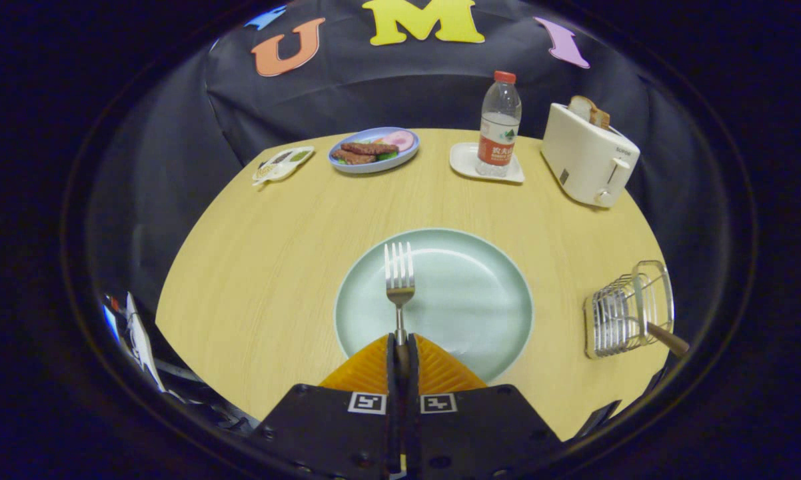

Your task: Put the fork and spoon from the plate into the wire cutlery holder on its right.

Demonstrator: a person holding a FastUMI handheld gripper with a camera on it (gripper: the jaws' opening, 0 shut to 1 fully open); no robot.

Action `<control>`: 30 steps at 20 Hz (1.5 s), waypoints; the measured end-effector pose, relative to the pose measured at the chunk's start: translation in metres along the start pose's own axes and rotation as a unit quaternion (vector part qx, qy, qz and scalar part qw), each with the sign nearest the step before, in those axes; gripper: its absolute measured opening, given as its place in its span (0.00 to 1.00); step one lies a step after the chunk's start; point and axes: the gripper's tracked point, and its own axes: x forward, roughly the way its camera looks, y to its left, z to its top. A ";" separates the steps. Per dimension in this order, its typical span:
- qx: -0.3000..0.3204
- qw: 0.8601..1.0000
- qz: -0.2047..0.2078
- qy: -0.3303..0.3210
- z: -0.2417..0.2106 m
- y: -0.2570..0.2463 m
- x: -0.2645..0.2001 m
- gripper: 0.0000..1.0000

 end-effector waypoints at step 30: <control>0.047 0.990 -0.023 0.131 -0.001 -0.218 -0.120 0.04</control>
